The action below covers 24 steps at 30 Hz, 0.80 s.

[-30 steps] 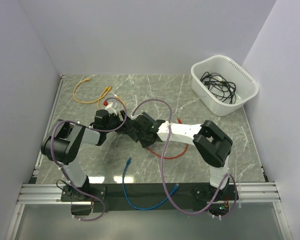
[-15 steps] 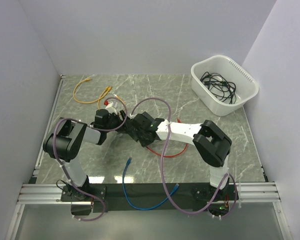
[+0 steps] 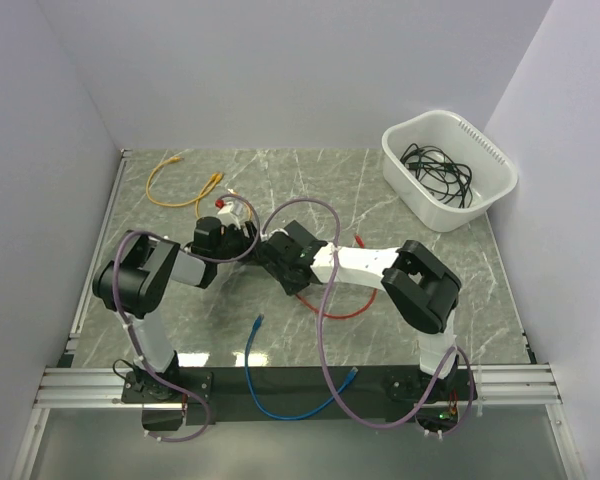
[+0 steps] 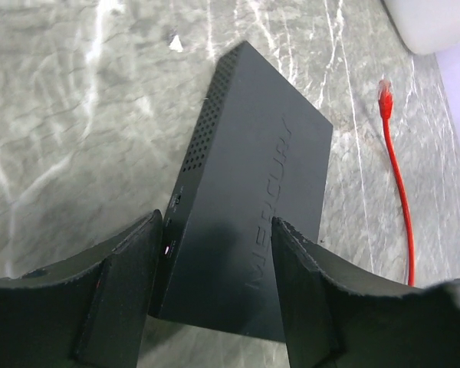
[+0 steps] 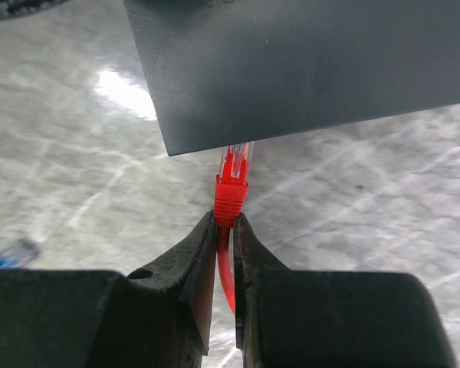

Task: Insert the plug into the switch port

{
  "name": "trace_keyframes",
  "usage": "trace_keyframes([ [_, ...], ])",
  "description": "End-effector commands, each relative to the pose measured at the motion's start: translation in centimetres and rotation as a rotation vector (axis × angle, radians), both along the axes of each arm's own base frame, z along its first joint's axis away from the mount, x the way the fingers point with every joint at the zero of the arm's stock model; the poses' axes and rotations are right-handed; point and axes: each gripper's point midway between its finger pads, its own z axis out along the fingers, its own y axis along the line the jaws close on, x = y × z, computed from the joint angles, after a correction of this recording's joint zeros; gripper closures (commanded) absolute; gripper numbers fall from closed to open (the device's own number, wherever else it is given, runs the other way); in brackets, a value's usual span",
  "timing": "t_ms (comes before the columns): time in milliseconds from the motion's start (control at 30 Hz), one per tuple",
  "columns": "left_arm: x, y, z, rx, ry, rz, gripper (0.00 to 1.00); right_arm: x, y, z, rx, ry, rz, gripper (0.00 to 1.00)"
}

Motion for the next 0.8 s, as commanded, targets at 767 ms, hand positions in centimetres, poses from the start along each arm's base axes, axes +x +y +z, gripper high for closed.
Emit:
trace_keyframes([
  [767,-5.4,-4.9,-1.2,-0.040,-0.010,-0.361,0.34,2.7,3.4,4.7,0.194,-0.291,0.447,1.00],
])
